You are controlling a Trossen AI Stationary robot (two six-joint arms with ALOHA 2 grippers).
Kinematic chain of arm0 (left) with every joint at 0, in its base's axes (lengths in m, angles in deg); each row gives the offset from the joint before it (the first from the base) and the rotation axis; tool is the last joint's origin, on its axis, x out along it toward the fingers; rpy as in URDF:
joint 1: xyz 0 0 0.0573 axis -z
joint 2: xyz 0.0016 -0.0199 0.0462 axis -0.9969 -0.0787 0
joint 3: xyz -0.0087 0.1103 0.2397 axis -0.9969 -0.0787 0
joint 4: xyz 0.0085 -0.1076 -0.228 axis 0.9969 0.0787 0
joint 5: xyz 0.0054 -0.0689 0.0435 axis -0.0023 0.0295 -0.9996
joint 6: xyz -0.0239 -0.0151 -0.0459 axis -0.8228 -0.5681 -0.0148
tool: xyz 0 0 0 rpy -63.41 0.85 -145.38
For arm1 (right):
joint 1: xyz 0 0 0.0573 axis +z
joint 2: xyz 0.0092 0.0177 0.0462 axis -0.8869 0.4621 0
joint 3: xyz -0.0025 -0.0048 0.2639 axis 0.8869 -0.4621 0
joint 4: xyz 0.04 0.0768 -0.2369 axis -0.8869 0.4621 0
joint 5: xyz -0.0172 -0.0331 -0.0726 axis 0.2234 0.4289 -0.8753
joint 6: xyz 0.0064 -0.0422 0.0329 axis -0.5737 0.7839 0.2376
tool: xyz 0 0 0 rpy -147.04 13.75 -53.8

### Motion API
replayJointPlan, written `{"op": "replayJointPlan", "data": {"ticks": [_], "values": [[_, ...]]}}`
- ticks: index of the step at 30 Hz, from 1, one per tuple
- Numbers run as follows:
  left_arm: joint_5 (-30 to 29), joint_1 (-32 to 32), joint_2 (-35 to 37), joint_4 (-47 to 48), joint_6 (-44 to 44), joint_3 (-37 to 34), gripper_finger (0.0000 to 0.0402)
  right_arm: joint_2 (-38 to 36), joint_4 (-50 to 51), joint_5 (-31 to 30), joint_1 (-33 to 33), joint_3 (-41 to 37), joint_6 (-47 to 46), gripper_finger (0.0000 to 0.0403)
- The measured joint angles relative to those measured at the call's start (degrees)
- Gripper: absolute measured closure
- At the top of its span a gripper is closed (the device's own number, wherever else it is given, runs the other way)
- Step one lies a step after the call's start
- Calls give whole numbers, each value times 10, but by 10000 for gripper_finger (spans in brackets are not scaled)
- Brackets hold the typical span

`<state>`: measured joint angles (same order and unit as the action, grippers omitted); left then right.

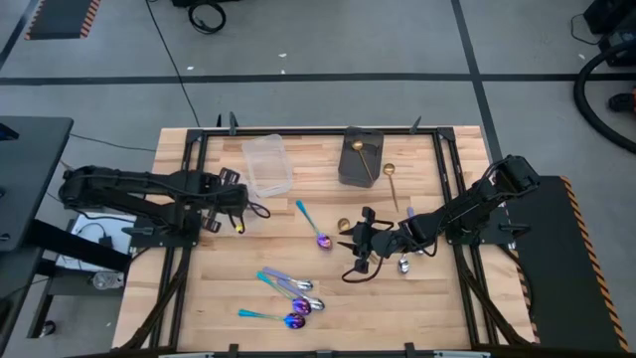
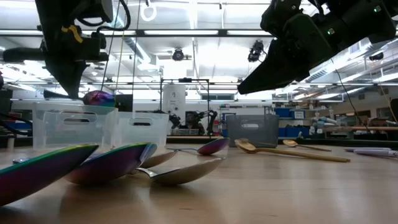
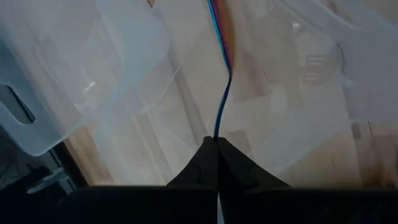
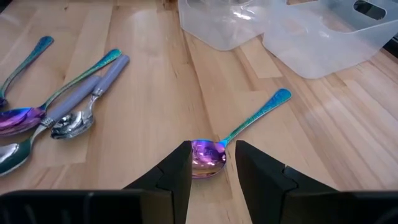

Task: Sort silverware by color (type)
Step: Put the blue spoon into the left transparent bin, then put the purple spoon into the right transparent bin

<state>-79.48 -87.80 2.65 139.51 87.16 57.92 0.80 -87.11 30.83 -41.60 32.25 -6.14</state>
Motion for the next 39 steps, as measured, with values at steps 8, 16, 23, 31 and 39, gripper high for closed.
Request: {"op": "replayJointPlan", "data": {"ticks": [8,16,23,31,39], "values": [[2,-11,0,-96,24,-81,402,0,-6,9,0,0,0,270],[2,-11,-1,-134,20,-106,374,0,-9,9,0,0,1,270],[-6,-11,1,-127,-15,-102,289,0,-9,9,0,0,1,270],[-53,12,1,-174,-100,-15,248,0,-9,9,0,0,1,270],[54,90,-44,-399,-162,-12,247,0,14,9,0,0,0,270]]}}
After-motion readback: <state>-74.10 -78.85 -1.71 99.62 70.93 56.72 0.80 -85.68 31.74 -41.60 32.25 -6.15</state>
